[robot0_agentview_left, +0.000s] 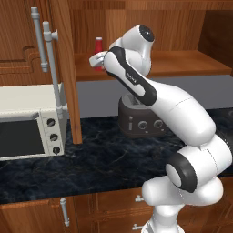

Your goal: Move the ketchup and ketchup from the cabinet to the dining counter.

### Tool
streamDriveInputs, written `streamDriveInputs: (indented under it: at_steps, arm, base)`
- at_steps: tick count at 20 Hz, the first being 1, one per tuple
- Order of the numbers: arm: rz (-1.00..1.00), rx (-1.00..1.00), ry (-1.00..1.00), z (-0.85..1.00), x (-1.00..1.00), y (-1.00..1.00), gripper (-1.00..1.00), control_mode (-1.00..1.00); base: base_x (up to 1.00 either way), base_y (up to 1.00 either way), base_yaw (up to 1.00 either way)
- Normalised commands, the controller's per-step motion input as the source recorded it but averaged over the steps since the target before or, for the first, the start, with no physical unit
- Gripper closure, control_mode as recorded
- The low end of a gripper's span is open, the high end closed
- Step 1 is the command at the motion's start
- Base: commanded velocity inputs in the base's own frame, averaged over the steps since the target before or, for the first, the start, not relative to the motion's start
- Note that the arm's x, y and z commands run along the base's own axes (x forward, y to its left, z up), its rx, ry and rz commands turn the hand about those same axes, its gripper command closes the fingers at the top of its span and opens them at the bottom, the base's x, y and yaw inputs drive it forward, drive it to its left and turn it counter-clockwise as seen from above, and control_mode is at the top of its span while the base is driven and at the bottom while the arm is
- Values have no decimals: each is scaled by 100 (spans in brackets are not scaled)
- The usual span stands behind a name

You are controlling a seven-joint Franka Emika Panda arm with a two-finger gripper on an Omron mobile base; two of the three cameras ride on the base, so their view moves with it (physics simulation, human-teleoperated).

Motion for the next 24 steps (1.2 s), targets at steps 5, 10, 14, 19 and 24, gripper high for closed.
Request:
streamDriveInputs:
  at_steps: [5,10,14,19,24]
  arm:
    - [0,0,0,0,23,6,-100,-100]
    - [-1,0,0,0,24,8,-100,-100]
    - [-2,0,0,0,23,4,-100,-100]
    - [-2,0,0,0,19,2,-100,-100]
    - [-1,0,0,0,10,0,-100,-100]
  base:
    - [0,0,0]
    - [0,0,0]
    - [0,0,0]
    - [0,0,0]
    - [0,0,0]
